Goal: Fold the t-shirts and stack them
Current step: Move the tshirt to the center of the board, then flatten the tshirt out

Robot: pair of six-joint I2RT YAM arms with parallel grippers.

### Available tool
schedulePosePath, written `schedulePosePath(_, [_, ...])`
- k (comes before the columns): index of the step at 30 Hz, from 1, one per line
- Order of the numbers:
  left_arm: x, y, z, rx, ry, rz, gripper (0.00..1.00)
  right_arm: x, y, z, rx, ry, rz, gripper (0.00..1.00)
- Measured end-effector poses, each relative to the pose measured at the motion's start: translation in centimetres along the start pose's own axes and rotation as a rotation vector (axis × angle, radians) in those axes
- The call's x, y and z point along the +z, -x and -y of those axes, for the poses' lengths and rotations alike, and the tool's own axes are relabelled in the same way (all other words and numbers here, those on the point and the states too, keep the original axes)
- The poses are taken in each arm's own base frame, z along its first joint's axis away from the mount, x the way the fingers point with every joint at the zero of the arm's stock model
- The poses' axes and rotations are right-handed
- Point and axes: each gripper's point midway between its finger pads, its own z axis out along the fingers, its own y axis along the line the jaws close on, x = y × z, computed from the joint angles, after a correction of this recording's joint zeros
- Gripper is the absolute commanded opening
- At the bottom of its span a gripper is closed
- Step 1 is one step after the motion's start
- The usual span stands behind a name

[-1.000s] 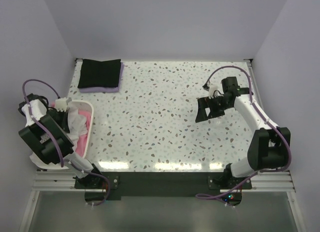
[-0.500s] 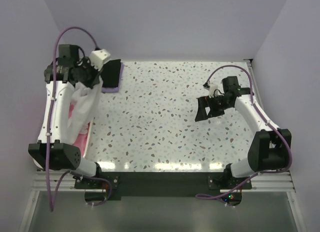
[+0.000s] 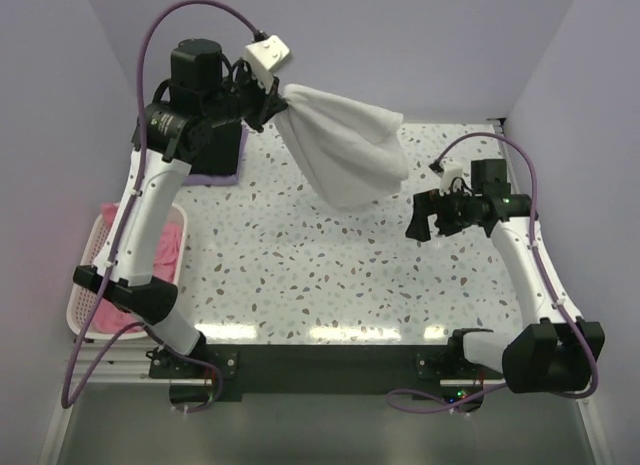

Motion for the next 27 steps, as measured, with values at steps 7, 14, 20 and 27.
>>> schedulePosePath(7, [-0.4, -12.0, -2.0, -0.292, 0.009, -0.137, 0.77, -0.7, -0.1, 0.9, -0.007, -0.038, 0.008, 0.99])
schedulePosePath(14, [-4.6, -35.3, -3.6, -0.722, 0.090, -0.521, 0.85, -0.3, -1.6, 1.7, -0.071, -0.034, -0.088, 0.99])
schedulePosePath(20, [-3.4, -34.4, 5.6, -0.450, -0.155, -0.553, 0.83, 1.5, -3.6, 3.1, -0.081, -0.024, -0.210, 0.98])
schedulePosePath(27, [-0.3, -32.2, 13.0, -0.163, -0.370, -0.494, 0.70, 4.6, -4.6, 5.2, -0.041, -0.030, -0.285, 0.79])
